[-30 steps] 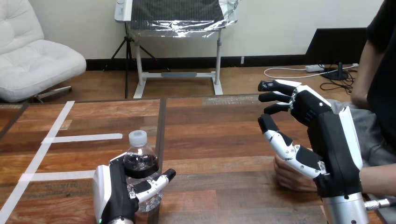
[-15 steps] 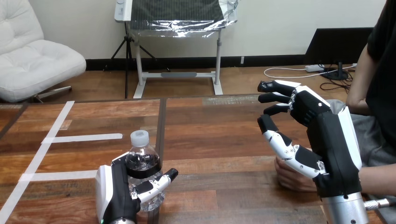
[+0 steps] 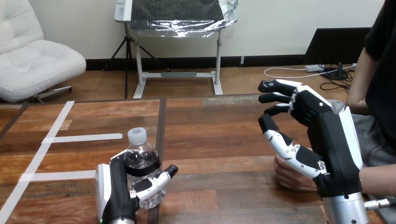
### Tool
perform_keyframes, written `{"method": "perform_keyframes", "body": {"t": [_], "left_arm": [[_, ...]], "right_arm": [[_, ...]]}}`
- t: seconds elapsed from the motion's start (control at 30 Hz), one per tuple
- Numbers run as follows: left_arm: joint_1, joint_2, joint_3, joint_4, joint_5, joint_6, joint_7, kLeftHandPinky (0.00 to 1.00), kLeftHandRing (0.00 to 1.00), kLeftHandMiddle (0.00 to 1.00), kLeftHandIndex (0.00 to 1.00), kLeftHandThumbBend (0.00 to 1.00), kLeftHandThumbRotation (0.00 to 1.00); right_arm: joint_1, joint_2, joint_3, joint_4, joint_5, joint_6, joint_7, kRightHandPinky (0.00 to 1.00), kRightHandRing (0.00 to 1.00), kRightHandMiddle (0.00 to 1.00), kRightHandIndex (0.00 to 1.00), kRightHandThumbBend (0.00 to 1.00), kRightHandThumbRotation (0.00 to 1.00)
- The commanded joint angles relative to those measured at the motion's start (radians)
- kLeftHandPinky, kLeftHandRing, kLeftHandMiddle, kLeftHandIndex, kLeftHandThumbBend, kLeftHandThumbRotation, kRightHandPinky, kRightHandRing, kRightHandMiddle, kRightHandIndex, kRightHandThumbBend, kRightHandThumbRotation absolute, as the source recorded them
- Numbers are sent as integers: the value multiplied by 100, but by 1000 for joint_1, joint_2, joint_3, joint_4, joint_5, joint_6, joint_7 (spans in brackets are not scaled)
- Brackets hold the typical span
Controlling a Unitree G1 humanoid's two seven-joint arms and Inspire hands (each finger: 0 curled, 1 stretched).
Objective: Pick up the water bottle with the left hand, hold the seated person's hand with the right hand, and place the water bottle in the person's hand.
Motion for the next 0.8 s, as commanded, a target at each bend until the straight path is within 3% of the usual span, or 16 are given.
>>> {"method": "perform_keyframes", "body": {"t": [0.0, 0.23, 0.47, 0.77], "left_arm": [[-44, -3, -4, -61, -4, -54, -7, 34, 38, 43, 44, 71, 0], [-28, -10, -10, -111, -20, -65, -33, 34, 39, 44, 45, 71, 0], [-23, -18, -11, -130, -32, -115, -44, 34, 39, 43, 44, 71, 0], [6, -39, -24, -219, -47, -114, -88, 35, 39, 44, 44, 70, 0]], "right_arm": [[-47, -9, 2, -50, 3, -9, 0, 55, 67, 72, 68, 44, 12], [-45, -8, 1, -55, 0, -2, -3, 55, 67, 72, 68, 45, 13], [-44, -11, -1, -55, 6, 5, 0, 56, 67, 72, 68, 46, 15], [-38, -9, -3, -67, 15, 22, 1, 57, 68, 72, 68, 48, 16]]}}
